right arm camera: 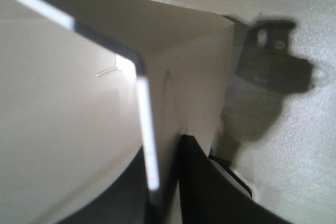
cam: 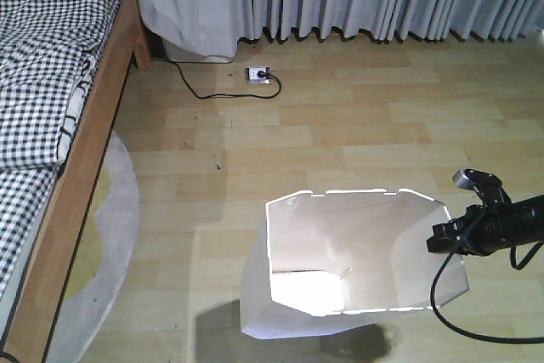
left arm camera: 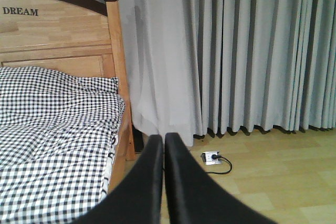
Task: Move trash bin to bedside with robot
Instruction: 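Carry the bin in the right gripper toward the checked bed, then carry the bin in the right gripper to the bed foot by the curtains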
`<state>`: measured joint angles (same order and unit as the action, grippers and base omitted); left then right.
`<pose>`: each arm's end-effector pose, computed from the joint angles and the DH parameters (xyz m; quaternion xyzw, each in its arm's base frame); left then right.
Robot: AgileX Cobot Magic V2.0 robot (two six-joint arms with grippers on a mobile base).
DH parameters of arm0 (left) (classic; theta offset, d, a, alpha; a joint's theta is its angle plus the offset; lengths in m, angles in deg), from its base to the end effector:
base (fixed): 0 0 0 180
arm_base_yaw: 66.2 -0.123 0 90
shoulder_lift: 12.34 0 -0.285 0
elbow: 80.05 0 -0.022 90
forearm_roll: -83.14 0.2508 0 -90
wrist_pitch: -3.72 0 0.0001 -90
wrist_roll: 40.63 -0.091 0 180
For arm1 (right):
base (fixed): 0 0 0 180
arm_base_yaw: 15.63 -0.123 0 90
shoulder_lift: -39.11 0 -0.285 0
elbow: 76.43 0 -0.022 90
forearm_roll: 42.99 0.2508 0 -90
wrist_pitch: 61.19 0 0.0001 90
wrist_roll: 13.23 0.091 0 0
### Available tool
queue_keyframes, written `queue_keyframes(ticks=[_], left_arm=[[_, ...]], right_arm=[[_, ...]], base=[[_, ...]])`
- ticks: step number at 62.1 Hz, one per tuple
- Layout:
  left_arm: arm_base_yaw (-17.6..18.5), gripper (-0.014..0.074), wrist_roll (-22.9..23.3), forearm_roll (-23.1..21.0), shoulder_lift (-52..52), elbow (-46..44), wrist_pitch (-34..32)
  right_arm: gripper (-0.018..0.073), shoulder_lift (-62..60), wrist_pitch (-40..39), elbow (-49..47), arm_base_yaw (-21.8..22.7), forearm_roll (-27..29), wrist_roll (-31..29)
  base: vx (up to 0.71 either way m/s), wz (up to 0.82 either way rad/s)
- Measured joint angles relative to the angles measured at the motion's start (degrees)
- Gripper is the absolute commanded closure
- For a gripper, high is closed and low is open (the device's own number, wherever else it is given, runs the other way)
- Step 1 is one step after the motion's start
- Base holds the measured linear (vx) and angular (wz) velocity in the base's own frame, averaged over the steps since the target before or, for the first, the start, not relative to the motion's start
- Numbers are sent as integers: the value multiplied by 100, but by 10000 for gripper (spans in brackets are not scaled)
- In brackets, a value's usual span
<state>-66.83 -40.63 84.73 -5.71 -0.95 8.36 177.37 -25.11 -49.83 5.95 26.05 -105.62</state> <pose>0.0564 0.0008 0.1958 0.0051 0.7094 0.0144 0.7047 0.2975 -0.0638 0.0004 -0.0529 0.9564 0.2590 0.1238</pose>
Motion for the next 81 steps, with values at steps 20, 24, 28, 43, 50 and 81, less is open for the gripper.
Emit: queue_keyframes(ticks=[20,24,28,43,50,81], left_arm=[[0,603,0,0,0,0,0],[0,603,0,0,0,0,0],[0,603,0,0,0,0,0],[0,603,0,0,0,0,0],[0,603,0,0,0,0,0],[0,603,0,0,0,0,0]], right_arm=[[563,0,0,0,0,0,0],[563,0,0,0,0,0,0],[563,0,0,0,0,0,0],[563,0,0,0,0,0,0],[563,0,0,0,0,0,0],[563,0,0,0,0,0,0]], base=[[19,-2],[18,-1],[18,0],[18,-1],[19,-2],[20,-2]])
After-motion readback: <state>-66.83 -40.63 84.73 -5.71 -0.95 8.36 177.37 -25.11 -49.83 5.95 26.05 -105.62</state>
